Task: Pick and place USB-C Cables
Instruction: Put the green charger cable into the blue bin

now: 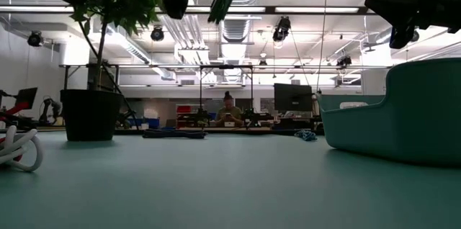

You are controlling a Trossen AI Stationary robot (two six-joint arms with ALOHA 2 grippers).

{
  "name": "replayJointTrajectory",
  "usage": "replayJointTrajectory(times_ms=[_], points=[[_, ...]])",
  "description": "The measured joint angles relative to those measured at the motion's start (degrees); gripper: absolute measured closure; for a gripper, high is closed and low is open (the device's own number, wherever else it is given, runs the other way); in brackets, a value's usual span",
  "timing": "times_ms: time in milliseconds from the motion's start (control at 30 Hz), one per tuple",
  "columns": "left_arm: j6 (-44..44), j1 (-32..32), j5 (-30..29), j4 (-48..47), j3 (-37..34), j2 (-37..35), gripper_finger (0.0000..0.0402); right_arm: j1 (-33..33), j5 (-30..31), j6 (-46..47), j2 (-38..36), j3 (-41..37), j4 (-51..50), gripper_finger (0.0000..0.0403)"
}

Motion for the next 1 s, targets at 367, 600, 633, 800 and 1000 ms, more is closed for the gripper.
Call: replayJointTrajectory(times_ms=[367,600,633,800,1000], points=[[6.0,-1.2,0.0,-2.3,1.8,-3.8,0.0384,0.0,0.0,-0.3,0.0,0.0,0.1,0.0346],[7.0,-1.1,0.1,-5.9,1.7,-3.5,0.0384,0.0,-8.0,-3.0,3.2,0.0,5.7,0.0346],[7.4,-1.1,0.2,-5.9,1.7,-3.5,0.0384,0.0,-8.1,-3.5,4.5,0.0,7.5,0.0346],[8.4,-1.1,0.3,-5.9,1.7,-3.5,0.0384,0.0,-9.3,-6.1,14.9,0.0,18.2,0.0346],[8.9,-1.1,0.3,-5.8,1.6,-3.5,0.0384,0.0,-10.1,-10.5,33.0,0.0,40.2,0.0346]])
